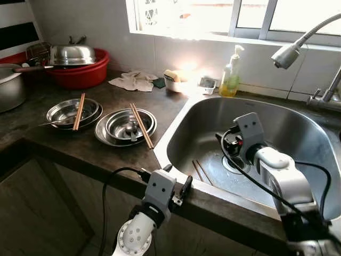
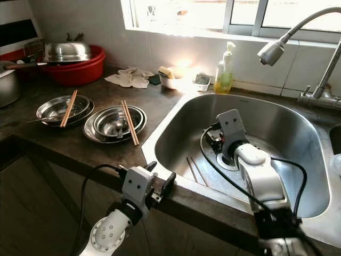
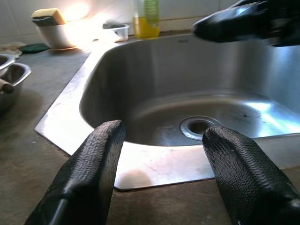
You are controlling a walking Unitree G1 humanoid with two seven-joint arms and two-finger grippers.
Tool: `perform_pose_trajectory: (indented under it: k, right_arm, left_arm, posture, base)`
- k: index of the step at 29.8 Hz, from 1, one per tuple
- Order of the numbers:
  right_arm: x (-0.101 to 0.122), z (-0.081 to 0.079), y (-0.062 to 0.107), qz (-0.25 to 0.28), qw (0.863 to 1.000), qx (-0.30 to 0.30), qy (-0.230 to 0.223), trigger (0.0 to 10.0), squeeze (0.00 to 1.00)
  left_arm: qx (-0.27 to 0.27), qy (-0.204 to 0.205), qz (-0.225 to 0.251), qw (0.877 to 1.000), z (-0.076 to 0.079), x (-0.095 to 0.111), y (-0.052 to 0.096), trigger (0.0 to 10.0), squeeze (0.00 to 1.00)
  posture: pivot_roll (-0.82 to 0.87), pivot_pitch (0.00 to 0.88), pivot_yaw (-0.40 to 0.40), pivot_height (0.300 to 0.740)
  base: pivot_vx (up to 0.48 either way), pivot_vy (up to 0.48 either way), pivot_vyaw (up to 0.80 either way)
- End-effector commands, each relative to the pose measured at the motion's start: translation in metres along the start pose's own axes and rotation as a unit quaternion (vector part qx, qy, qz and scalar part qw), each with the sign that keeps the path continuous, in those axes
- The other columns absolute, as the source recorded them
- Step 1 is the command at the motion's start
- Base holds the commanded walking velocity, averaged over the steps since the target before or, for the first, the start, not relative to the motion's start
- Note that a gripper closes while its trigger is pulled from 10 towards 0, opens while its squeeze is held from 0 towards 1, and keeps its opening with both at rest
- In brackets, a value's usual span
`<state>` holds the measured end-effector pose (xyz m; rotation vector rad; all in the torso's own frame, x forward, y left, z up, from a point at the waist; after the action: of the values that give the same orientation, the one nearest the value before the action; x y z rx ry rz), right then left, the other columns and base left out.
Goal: Kitchen organization
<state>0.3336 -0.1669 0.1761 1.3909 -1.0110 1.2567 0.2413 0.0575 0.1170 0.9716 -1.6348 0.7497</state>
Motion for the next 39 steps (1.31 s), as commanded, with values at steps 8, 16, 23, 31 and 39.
perform_pose_trajectory:
  k: [8,16,23,31,39]
  right_arm:
    - [0.013,-0.015,0.033,0.099,0.995,-0.029,-0.015,10.0,0.0]
    - [0.003,-0.031,0.066,0.141,0.988,-0.046,-0.047,10.0,0.0]
    - [-0.008,-0.045,0.07,0.136,0.987,-0.045,-0.067,10.0,0.0]
    - [-0.007,-0.046,0.067,0.142,0.987,-0.048,-0.065,10.0,0.0]
    - [-0.008,-0.048,0.067,0.143,0.986,-0.045,-0.067,10.0,0.0]
  left_arm:
    - [0.016,-0.009,-0.036,0.999,-0.008,-0.014,0.005,10.0,0.0]
    - [0.022,-0.007,-0.031,0.999,-0.009,-0.013,0.009,10.0,0.0]
    - [0.023,-0.011,-0.031,0.999,-0.009,-0.013,0.01,10.0,0.0]
    - [0.03,-0.019,-0.021,0.999,-0.01,-0.01,0.01,10.0,0.0]
    - [0.029,-0.018,-0.018,0.999,-0.01,-0.01,0.011,10.0,0.0]
  posture:
    - [0.08,0.0,0.003,0.74]
    - [0.08,0.0,0.004,0.74]
    - [0.09,0.0,0.004,0.74]
    - [0.09,0.0,-0.005,0.74]
    - [0.09,0.0,-0.004,0.74]
  base:
    - [0.0,0.0,0.0]
    - [0.0,0.0,0.0]
    - [-0.079,0.0,0.0]
    - [-0.308,0.0,0.0]
    - [-0.322,0.0,0.0]
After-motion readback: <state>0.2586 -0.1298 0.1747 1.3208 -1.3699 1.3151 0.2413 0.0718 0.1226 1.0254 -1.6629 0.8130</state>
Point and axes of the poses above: a point about 5 cm out from each wrist's last joint towards the gripper, its own y axis pointing back from the gripper into the wrist, its own x axis along the axis of the wrist's last joint, z = x × y, the point moved 2 cm from there along -y, pointing out of the wrist towards the gripper, and after that the axes turned 8 degrees about -y, right-handed, at the moved point
